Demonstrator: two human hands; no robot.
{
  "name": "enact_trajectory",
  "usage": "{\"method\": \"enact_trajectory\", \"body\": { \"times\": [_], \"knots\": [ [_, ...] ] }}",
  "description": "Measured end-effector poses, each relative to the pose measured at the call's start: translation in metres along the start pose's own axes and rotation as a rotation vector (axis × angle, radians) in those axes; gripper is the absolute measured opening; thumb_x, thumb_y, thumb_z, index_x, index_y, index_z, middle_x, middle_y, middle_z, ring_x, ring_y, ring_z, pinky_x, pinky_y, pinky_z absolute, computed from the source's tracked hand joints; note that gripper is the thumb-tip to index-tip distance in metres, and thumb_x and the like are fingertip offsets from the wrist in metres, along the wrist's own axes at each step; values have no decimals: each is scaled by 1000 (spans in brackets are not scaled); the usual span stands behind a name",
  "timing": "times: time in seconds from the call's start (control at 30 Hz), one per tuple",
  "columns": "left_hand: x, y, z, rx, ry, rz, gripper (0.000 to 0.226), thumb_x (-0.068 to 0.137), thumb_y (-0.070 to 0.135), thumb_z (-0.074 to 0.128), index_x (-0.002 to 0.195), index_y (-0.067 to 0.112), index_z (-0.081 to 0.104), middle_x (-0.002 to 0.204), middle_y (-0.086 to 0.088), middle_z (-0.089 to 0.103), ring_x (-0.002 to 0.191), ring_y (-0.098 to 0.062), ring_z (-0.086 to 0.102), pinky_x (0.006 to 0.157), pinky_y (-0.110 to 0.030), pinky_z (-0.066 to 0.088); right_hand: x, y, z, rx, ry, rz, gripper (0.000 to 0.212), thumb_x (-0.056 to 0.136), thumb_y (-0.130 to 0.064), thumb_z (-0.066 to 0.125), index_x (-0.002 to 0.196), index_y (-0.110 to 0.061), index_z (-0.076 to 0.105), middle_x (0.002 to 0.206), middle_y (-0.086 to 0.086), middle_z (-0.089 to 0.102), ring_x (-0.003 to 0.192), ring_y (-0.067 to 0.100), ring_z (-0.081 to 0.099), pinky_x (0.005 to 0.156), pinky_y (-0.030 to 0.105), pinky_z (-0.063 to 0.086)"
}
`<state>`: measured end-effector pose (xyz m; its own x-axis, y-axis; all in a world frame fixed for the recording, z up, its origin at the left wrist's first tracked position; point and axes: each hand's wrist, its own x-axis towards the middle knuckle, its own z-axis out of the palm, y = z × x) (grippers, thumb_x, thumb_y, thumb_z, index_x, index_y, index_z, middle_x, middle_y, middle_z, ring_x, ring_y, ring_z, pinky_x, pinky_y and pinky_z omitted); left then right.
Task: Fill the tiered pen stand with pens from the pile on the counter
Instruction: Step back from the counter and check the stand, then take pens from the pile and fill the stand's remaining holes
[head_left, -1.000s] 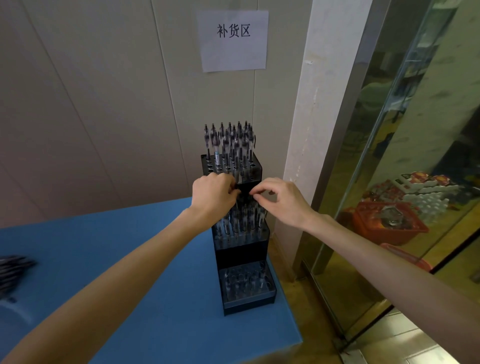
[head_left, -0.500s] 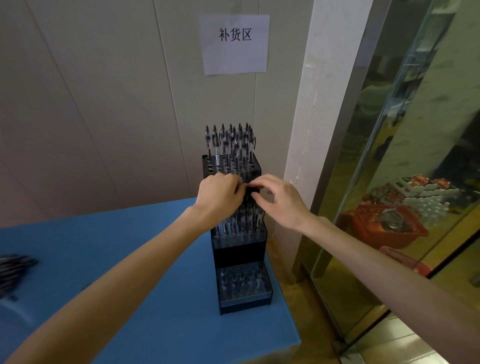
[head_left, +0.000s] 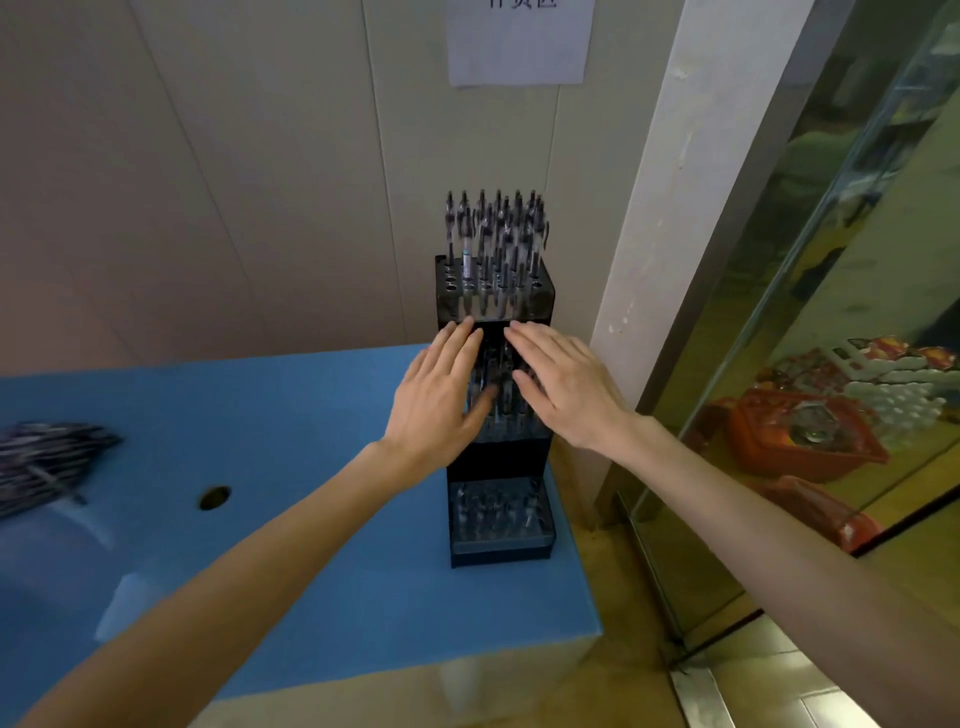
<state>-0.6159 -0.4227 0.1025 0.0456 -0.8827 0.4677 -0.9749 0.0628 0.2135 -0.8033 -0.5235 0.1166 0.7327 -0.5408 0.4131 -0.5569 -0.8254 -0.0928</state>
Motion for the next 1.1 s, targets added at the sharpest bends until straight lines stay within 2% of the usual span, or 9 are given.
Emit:
{"method": "enact_trajectory", "body": {
  "times": [0.1,0.2,0.3,0.43,0.53,0.6,0.77,0.97,1.1],
  "knots": [
    [0,6,-5,76,-60,-29,77,100,50,49,161,10,21,168,-5,19,157,-21,12,126,-38,17,-1,-3,-5,-41,-43,1,57,107,-38,37,160,-17,28,165,1,29,153,19,24,122,38,25],
    [-2,9,-14,185,-157,-33,89,97,52,54,162,10,10,170,-6,9,157,-24,7,127,-39,13,-1,-12,-13,-78,-105,13,61,107,-40,35,161,-15,22,167,4,23,155,21,19,124,43,25],
    [-8,13,-23,127,-215,-61,92,99,56,51,163,11,1,171,-6,-2,157,-26,7,126,-42,18,-2,-17,-24,-52,-163,53,64,108,-44,32,162,-15,15,169,4,14,157,22,6,125,49,19],
    [-34,8,-35,127,-203,-133,87,102,65,33,162,17,-7,171,-6,-8,157,-26,4,127,-43,15,-11,-25,-35,19,-72,95,67,107,-50,29,162,-15,12,170,3,7,157,19,-3,125,48,8],
    [-63,4,-53,204,-249,-207,81,103,66,23,163,19,-5,171,-7,-7,157,-26,0,127,-45,9,-28,-36,-32,58,10,58,67,107,-52,30,162,-15,17,170,2,10,157,18,-3,125,46,10],
    [-87,-4,-69,286,-257,-222,79,104,64,22,163,18,0,171,-8,1,157,-27,5,127,-46,9,-39,-52,-26,89,55,15,65,107,-49,34,161,-13,22,169,3,16,157,18,0,126,44,11],
    [-161,-46,-115,389,-372,-270,77,104,60,32,162,13,11,165,-9,25,145,-32,35,118,-45,28,-56,-112,-2,208,61,-101,66,105,-42,46,160,-11,23,168,4,19,157,18,2,127,46,13],
    [-261,-129,-153,334,-529,-496,75,105,57,36,162,17,8,163,-7,24,135,-35,45,105,-49,43,-60,-203,49,256,-33,-229,70,104,-46,41,161,-12,18,167,-1,18,157,13,-3,126,36,7],
    [-324,-197,-175,362,-585,-631,79,103,57,39,161,16,4,166,-9,16,138,-35,43,100,-48,49,-34,-274,98,256,-131,-278,70,104,-46,40,161,-14,14,167,-2,17,157,14,-2,124,34,6]
  ]
}}
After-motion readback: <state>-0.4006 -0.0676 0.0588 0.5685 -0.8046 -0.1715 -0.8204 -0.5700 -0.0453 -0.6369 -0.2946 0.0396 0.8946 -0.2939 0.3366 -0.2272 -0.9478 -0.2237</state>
